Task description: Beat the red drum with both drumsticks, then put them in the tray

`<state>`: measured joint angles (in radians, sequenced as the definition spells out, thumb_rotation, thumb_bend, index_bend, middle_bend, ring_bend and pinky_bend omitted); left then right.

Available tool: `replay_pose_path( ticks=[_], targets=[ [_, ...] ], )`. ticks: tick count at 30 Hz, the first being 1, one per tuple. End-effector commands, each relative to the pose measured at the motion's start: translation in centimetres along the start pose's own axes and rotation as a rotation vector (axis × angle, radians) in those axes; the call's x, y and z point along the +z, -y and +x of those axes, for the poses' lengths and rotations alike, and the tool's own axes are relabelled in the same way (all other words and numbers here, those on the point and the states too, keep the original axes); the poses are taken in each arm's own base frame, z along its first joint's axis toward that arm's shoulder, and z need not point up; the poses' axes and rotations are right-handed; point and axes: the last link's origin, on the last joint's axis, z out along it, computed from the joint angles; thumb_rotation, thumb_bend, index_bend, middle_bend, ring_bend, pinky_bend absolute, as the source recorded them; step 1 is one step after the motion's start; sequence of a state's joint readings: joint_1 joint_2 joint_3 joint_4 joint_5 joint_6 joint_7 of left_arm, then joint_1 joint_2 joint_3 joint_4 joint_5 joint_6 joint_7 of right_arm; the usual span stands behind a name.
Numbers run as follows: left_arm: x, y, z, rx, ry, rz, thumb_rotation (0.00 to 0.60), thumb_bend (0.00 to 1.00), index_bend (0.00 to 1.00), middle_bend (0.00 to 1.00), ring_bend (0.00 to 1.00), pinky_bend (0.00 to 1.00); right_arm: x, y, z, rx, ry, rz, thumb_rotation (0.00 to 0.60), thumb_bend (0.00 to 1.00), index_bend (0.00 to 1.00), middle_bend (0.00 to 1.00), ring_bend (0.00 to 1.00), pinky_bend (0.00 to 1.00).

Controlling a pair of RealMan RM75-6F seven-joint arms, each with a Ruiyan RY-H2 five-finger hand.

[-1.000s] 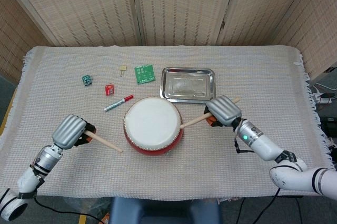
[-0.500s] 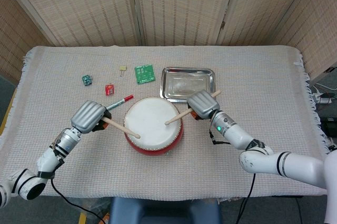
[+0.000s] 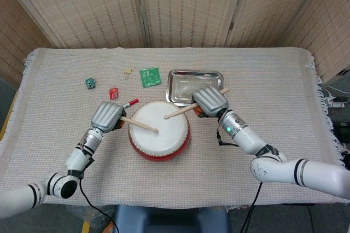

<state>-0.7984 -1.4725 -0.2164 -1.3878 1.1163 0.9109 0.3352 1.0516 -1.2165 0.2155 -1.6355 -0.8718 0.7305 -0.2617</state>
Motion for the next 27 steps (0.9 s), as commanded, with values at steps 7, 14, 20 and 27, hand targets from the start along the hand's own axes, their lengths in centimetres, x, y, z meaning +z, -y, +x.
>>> replay_pose_path(
  ticks=[7, 14, 20, 27],
  targets=[
    [0.1, 0.7, 1.3, 0.027, -0.067, 0.053, 0.600, 0.70, 1.00, 1.00, 1.00, 1.00, 0.6, -1.1, -3.0, -0.122, 0.093, -0.020, 0.600, 1.00, 1.00, 1.00, 1.00, 1.00],
    [-0.9, 0.8, 3.4, -0.024, -0.105, 0.031, 0.600, 0.70, 1.00, 1.00, 1.00, 1.00, 1.8, -1.3, -6.3, -0.281, 0.166, -0.055, 0.600, 1.00, 1.00, 1.00, 1.00, 1.00],
    [-0.4, -0.1, 0.6, 0.031, -0.032, 0.013, 0.600, 0.70, 1.00, 1.00, 1.00, 1.00, 1.0, 0.9, -2.1, -0.115, 0.026, -0.020, 0.600, 1.00, 1.00, 1.00, 1.00, 1.00],
    [0.0, -0.2, -1.0, 0.110, -0.004, 0.018, 0.600, 0.70, 1.00, 1.00, 1.00, 1.00, 0.1, 1.2, 0.0, -0.059, -0.020, 0.007, 0.600, 1.00, 1.00, 1.00, 1.00, 1.00]
  ],
)
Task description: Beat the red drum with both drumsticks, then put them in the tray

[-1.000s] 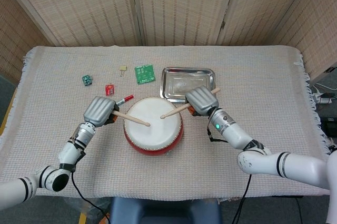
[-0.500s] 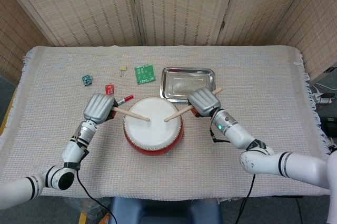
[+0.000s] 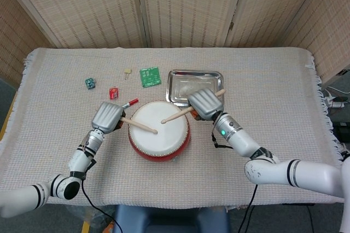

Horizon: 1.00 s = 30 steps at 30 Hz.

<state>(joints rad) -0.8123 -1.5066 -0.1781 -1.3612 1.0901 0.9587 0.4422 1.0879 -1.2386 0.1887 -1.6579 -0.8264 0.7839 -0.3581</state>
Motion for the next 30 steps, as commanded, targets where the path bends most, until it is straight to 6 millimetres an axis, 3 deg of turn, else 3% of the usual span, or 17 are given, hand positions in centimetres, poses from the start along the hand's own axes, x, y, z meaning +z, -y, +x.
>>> replay_pose_path(
  ticks=[1, 3, 5, 8, 11, 13, 22, 25, 30],
  targets=[
    [0.0, 0.0, 0.0, 0.003, -0.003, 0.004, 0.600, 0.70, 1.00, 1.00, 1.00, 1.00, -0.2, -0.1, 0.3, 0.002, -0.009, 0.002, 0.600, 1.00, 1.00, 1.00, 1.00, 1.00],
    [-0.1, 0.5, 0.9, -0.027, -0.036, 0.022, 0.600, 0.70, 1.00, 1.00, 1.00, 1.00, 0.1, -0.4, -0.3, -0.030, 0.017, -0.003, 0.600, 1.00, 1.00, 1.00, 1.00, 1.00],
    [-0.6, 1.6, 3.2, -0.094, -0.098, 0.043, 0.600, 0.70, 1.00, 1.00, 1.00, 1.00, 1.0, -0.8, -3.4, -0.124, 0.110, -0.017, 0.600, 1.00, 1.00, 1.00, 1.00, 1.00],
    [-1.1, 2.0, 4.3, -0.142, -0.109, 0.041, 0.600, 0.70, 1.00, 1.00, 1.00, 1.00, 1.9, -1.1, -5.8, -0.206, 0.167, -0.039, 0.600, 1.00, 1.00, 1.00, 1.00, 1.00],
    [-1.2, 2.2, 4.4, -0.145, -0.103, 0.037, 0.600, 0.70, 1.00, 1.00, 1.00, 1.00, 2.3, -1.1, -6.9, -0.253, 0.193, -0.054, 0.600, 1.00, 1.00, 1.00, 1.00, 1.00],
    [-1.2, 2.0, 4.0, -0.137, -0.088, 0.032, 0.600, 0.70, 1.00, 1.00, 1.00, 1.00, 2.4, -0.8, -6.7, -0.246, 0.180, -0.059, 0.600, 1.00, 1.00, 1.00, 1.00, 1.00],
    [-0.5, 0.5, 0.3, -0.058, 0.007, 0.007, 0.600, 0.70, 1.00, 1.00, 1.00, 1.00, 1.0, 0.6, -0.5, -0.053, 0.006, -0.016, 0.600, 1.00, 1.00, 1.00, 1.00, 1.00],
    [-0.3, 0.7, 0.4, -0.055, -0.009, 0.019, 0.600, 0.70, 1.00, 1.00, 1.00, 1.00, 1.0, 0.4, -0.6, -0.065, 0.019, -0.018, 0.600, 1.00, 1.00, 1.00, 1.00, 1.00],
    [-0.9, 1.9, 2.9, -0.119, -0.089, 0.045, 0.600, 0.70, 1.00, 1.00, 1.00, 1.00, 2.0, -0.2, -3.4, -0.141, 0.099, -0.042, 0.600, 1.00, 1.00, 1.00, 1.00, 1.00]
  ],
)
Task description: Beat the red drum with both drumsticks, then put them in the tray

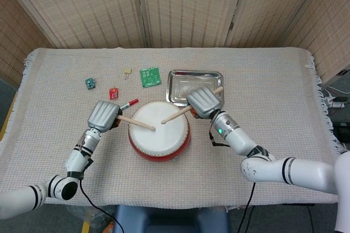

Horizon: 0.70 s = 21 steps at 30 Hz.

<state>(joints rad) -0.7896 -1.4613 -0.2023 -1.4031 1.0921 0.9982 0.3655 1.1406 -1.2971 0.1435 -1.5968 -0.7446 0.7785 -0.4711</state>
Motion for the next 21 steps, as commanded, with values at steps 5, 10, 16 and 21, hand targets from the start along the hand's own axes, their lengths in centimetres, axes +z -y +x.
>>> replay_pose_path(
  ticks=[5, 10, 16, 21],
  targets=[
    [-0.8, 1.1, 2.9, -0.068, -0.067, 0.009, 0.600, 0.70, 1.00, 1.00, 1.00, 1.00, 1.9, -0.2, -4.5, -0.137, 0.117, -0.043, 0.600, 1.00, 1.00, 1.00, 1.00, 1.00],
    [-0.6, 0.7, 1.7, -0.055, -0.023, 0.002, 0.600, 0.70, 1.00, 1.00, 1.00, 1.00, 1.6, 0.3, -2.4, -0.041, 0.043, -0.042, 0.600, 1.00, 1.00, 1.00, 1.00, 1.00],
    [0.2, -0.1, -1.4, -0.003, 0.072, -0.006, 0.600, 0.70, 1.00, 1.00, 1.00, 1.00, 0.0, -0.2, 1.4, 0.072, -0.059, -0.024, 0.600, 1.00, 1.00, 1.00, 1.00, 1.00],
    [0.1, 0.3, -0.9, -0.001, 0.033, 0.018, 0.600, 0.70, 1.00, 1.00, 1.00, 1.00, 0.3, -0.6, 0.4, 0.052, -0.021, -0.024, 0.600, 1.00, 1.00, 1.00, 1.00, 1.00]
  ],
)
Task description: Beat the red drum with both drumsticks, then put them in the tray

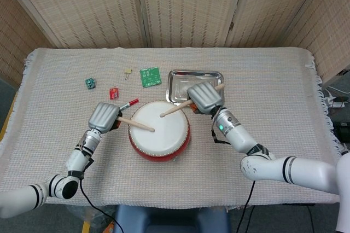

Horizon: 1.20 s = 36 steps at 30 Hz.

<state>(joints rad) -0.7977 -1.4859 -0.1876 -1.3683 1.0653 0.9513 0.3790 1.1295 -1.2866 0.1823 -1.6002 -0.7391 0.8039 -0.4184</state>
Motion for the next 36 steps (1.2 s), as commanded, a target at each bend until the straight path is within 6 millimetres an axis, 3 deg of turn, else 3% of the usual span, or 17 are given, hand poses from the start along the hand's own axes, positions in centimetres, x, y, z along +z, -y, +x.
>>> replay_pose_path(
  ticks=[1, 7, 9, 14, 20, 28, 33, 36],
  targets=[
    [-0.2, 0.5, 1.1, -0.024, -0.044, 0.018, 0.600, 0.70, 1.00, 1.00, 1.00, 1.00, 0.3, -0.4, -1.5, -0.040, 0.047, -0.006, 0.600, 1.00, 1.00, 1.00, 1.00, 1.00],
    [-1.2, 1.8, 4.2, -0.086, -0.133, 0.033, 0.600, 0.70, 1.00, 1.00, 1.00, 1.00, 1.4, -1.0, -6.1, -0.177, 0.151, -0.028, 0.600, 1.00, 1.00, 1.00, 1.00, 1.00],
    [-1.4, 2.1, 4.6, -0.102, -0.143, 0.035, 0.600, 0.70, 1.00, 1.00, 1.00, 1.00, 1.6, -0.9, -6.6, -0.179, 0.161, -0.037, 0.600, 1.00, 1.00, 1.00, 1.00, 1.00],
    [-2.2, 2.8, 4.9, -0.137, -0.151, 0.040, 0.600, 0.70, 1.00, 1.00, 1.00, 1.00, 1.8, -1.2, -4.5, 0.030, 0.098, -0.063, 0.600, 1.00, 1.00, 1.00, 1.00, 1.00],
    [-2.9, 3.3, 4.3, -0.132, -0.139, 0.032, 0.600, 0.70, 1.00, 1.00, 1.00, 1.00, 1.8, -4.4, -1.8, 0.187, 0.051, -0.119, 0.600, 1.00, 1.00, 1.00, 1.00, 1.00],
    [-3.5, 3.6, 4.0, -0.137, -0.132, 0.026, 0.600, 0.70, 1.00, 1.00, 1.00, 1.00, 4.1, -7.7, -3.8, 0.139, 0.117, -0.218, 0.600, 0.99, 1.00, 1.00, 1.00, 1.00],
    [-3.7, 3.9, 4.1, -0.134, -0.128, 0.028, 0.600, 0.70, 1.00, 1.00, 1.00, 1.00, 5.8, -7.9, -5.9, 0.116, 0.161, -0.236, 0.600, 0.86, 1.00, 1.00, 0.99, 1.00],
    [-3.8, 4.0, 4.2, -0.136, -0.131, 0.030, 0.600, 0.70, 1.00, 1.00, 1.00, 1.00, 6.9, -7.6, -6.5, 0.111, 0.174, -0.241, 0.600, 0.77, 1.00, 0.99, 0.93, 1.00]
  ],
)
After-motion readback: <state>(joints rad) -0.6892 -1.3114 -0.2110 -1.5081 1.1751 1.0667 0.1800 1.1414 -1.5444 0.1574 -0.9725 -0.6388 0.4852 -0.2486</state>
